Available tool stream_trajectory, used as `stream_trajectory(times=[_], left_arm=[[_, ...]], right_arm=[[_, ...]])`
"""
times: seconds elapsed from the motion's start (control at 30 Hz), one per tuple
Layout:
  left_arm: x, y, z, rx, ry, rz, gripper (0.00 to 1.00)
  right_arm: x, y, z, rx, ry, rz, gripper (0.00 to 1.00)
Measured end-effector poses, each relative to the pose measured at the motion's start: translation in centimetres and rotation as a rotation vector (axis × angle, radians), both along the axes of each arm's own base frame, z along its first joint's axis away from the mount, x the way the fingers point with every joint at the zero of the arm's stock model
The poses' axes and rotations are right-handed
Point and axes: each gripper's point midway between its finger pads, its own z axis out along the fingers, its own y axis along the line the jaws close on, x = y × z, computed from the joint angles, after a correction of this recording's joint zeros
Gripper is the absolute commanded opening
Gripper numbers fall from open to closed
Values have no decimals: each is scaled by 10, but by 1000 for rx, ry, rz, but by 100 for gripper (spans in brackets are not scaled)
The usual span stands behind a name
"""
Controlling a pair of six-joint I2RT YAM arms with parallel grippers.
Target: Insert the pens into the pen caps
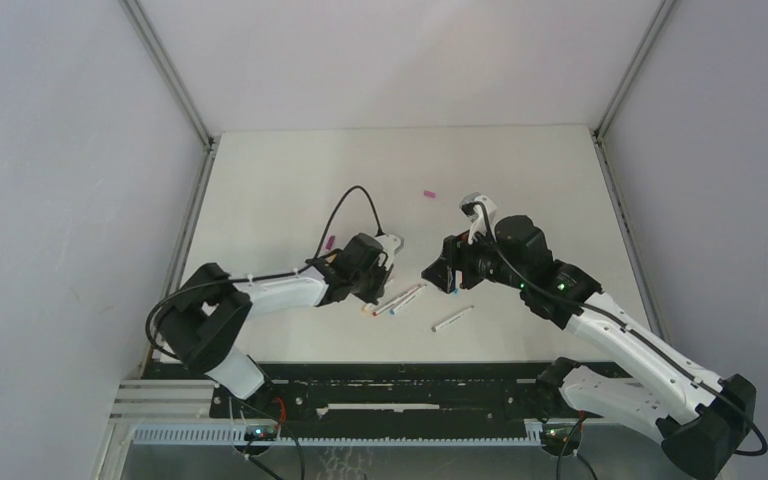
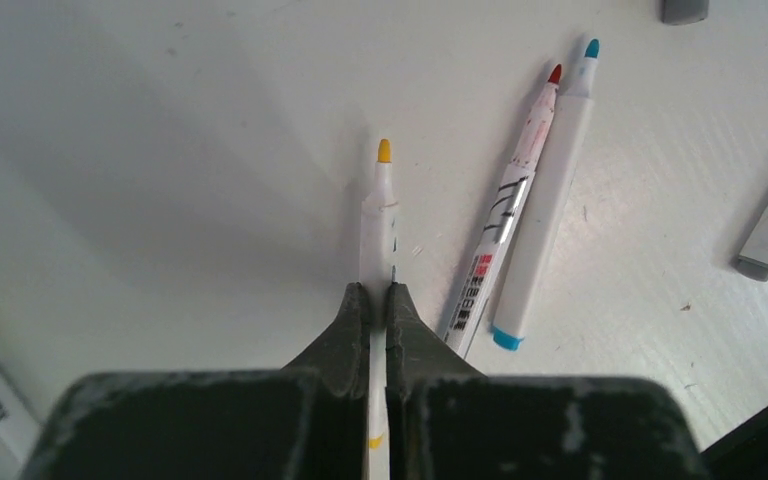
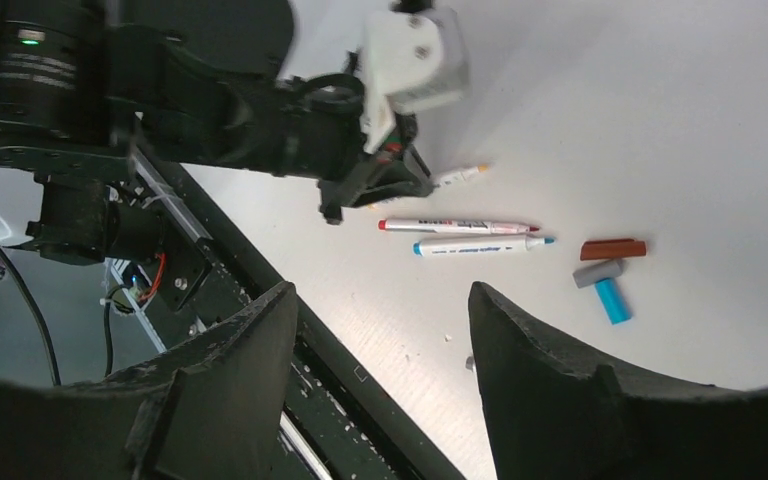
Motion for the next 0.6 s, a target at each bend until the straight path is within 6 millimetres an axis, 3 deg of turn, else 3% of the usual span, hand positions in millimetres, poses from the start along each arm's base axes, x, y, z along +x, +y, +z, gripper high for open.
stream_trajectory(times=[0.13,0.33,0.43,0.5,0.6], left_arm=[[-4,7,21,-78,-62,52,0],[-7,-12,122,-447,-270,32,0],[-16,-23,160,-583,-319,-29,0],[-24,-27,173,-643,-327,-67,0],[-37,-29,177,-686,-314,-119,0]], right_arm=[[0,0,-9,20,30,-22,67],[-1,7,-20,77,92,-43,69],[1,14,-17,127,115,-44,69],[2,19,-12,161,119,-42,70],[3,25,-1,213,113,-31,68]])
